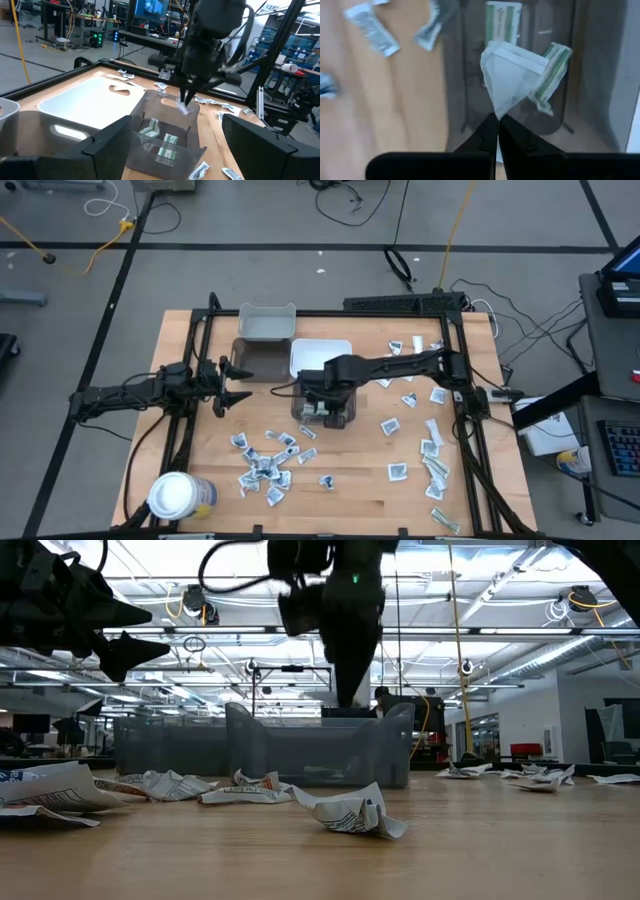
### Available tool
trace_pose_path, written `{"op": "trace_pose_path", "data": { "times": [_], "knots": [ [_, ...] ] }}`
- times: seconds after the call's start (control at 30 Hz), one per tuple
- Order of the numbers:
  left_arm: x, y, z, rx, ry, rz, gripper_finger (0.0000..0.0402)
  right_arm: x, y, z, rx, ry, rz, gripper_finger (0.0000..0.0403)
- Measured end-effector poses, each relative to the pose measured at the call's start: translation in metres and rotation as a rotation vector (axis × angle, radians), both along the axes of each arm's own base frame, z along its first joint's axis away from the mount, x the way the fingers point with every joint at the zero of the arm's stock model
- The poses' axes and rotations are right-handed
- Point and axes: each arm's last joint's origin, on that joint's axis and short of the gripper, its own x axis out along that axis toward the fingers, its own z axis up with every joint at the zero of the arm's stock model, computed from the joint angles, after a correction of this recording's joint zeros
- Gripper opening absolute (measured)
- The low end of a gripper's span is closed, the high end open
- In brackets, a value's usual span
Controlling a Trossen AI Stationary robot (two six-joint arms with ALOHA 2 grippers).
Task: Pick & Place First Aid Supplies
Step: Put the green bandage pack into the right black bin
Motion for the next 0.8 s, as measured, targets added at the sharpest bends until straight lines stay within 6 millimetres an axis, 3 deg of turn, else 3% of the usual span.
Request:
{"op": "trace_pose_path", "data": {
  "times": [0.27,0.47,0.6,0.8],
  "knots": [
    [0.000,0.000,0.000,0.000,0.000,0.000,0.0310,-0.005,0.000,-0.049,-0.004,-0.002,-0.001,0.0004],
    [0.000,0.000,0.000,0.000,0.000,0.000,0.0310,-0.005,-0.002,-0.055,-0.028,-0.009,-0.035,0.0015],
    [0.000,0.000,0.000,0.000,0.000,0.001,0.0310,-0.006,-0.004,-0.055,-0.022,-0.005,-0.046,0.0062],
    [0.000,0.000,0.000,0.000,0.000,0.000,0.0310,-0.006,-0.005,-0.055,-0.023,-0.005,-0.077,0.0173]
  ]
}}
